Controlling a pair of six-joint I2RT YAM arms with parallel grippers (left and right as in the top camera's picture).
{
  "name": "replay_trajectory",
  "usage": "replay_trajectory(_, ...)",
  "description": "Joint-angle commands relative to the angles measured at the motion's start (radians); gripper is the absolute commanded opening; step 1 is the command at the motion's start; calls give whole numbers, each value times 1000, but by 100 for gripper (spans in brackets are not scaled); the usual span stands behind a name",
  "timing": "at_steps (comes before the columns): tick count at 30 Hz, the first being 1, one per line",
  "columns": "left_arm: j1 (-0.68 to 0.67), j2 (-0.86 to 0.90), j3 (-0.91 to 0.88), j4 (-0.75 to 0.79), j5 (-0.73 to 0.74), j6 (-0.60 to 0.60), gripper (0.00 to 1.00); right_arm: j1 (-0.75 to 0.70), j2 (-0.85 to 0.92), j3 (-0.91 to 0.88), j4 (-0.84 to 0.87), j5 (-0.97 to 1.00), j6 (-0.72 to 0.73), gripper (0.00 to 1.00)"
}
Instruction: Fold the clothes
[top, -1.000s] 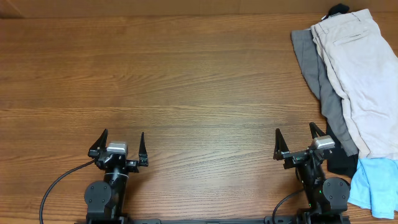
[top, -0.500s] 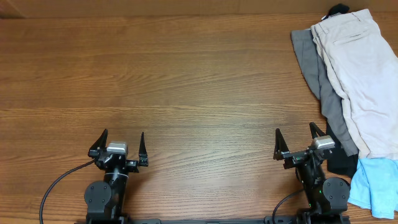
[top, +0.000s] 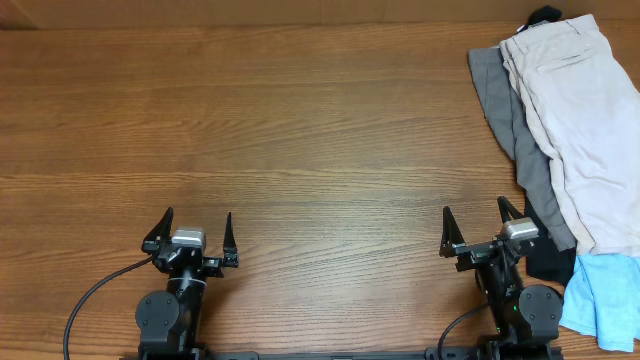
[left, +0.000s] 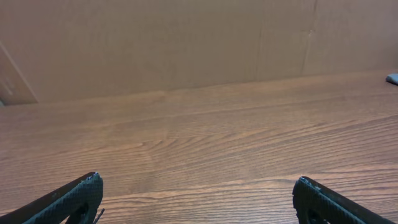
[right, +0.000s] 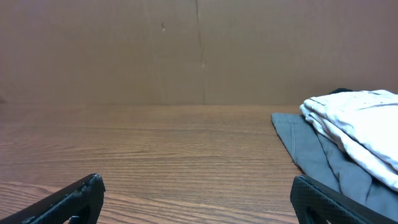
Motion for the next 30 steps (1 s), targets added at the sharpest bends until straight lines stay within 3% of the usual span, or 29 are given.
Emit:
replay_trajectory(1,-5,-12,-7,2,0,6,100,-5,-10,-11,9,-2,-7,100)
replay_trajectory(5,-5,-12,-7,2,-2,-8,100,-5,-10,-11,10,-7,0,100)
replay_trajectory(10,-5,-12,-6,17,6,-79,100,-5,-10,-7,45,-10,134,100)
replay_trajectory(16,-5,-12,74,19,214,-172,100,-5,3,139,-11,-66,160,100)
replay_trajectory(24,-3,68,303,-112,226,-138,100,-5,231,491,-261,-73,151,100)
replay_trajectory(25,-3,180,416,-196,232,-134,100,-5,349,659,-386,-82,151,100)
replay_trajectory(30,-3,420,642,-351,331,-134,100,-5,567,973,-629,-86,151,100)
